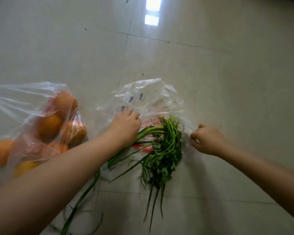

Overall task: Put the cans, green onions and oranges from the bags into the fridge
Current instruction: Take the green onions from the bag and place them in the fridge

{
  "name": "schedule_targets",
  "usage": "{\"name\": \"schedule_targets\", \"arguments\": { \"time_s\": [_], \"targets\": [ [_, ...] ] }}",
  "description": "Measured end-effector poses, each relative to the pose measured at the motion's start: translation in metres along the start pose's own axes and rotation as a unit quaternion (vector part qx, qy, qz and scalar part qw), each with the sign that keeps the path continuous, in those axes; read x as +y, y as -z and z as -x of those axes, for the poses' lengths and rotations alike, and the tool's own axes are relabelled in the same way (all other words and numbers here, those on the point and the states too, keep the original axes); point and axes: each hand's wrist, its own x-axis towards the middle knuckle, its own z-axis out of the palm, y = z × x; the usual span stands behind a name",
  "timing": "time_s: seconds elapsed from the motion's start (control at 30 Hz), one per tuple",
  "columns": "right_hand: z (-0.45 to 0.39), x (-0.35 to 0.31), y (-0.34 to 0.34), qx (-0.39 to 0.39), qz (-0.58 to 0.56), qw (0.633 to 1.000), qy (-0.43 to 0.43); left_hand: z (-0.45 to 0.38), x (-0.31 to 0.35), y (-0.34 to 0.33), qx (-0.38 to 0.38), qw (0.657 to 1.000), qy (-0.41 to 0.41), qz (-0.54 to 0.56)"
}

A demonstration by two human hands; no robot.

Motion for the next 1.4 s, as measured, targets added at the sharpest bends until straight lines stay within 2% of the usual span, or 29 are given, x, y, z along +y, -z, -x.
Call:
{"name": "schedule_targets", "arguments": {
  "time_s": [0.07, 0.13, 0.33, 0.5, 0.73, 0.83, 1.07, 1.2, 1.33, 1.4],
  "targets": [
    [-0.013, -0.008, 0.005, 0.052, -0.135, 0.988, -0.06, -0.002, 0.003, 0.002, 0.016, 0.998, 0.033, 0.055],
    [-0.028, -0.023, 0.014, 0.061, -0.208, 0.971, -0.101, -0.002, 0.003, 0.003, 0.038, 0.993, 0.061, 0.099],
    [-0.048, -0.054, 0.011, -0.007, -0.196, 0.961, -0.195, 0.0, -0.003, -0.002, 0.046, 0.985, 0.079, 0.145],
    [-0.044, -0.062, -0.003, 0.047, -0.225, 0.946, -0.231, 0.002, -0.005, -0.001, 0.036, 0.982, 0.086, 0.162],
    [-0.02, -0.056, 0.006, 0.096, -0.369, 0.905, -0.191, 0.004, -0.003, 0.002, 0.038, 0.975, 0.091, 0.2],
    [-0.006, -0.055, 0.003, 0.089, -0.37, 0.914, -0.144, 0.005, 0.0, 0.002, 0.01, 0.975, 0.09, 0.201],
    [0.003, -0.061, -0.015, 0.079, -0.347, 0.926, -0.123, 0.009, 0.008, 0.001, -0.009, 0.977, 0.082, 0.198],
    [-0.013, -0.07, -0.014, 0.094, -0.347, 0.919, -0.163, 0.008, 0.006, 0.0, 0.004, 0.971, 0.102, 0.218],
    [-0.028, -0.081, -0.014, 0.045, -0.257, 0.94, -0.218, 0.009, 0.005, -0.001, 0.007, 0.967, 0.117, 0.225],
    [-0.029, -0.081, -0.012, 0.042, -0.28, 0.935, -0.214, 0.009, 0.004, 0.0, -0.011, 0.967, 0.114, 0.225]
  ]
}}
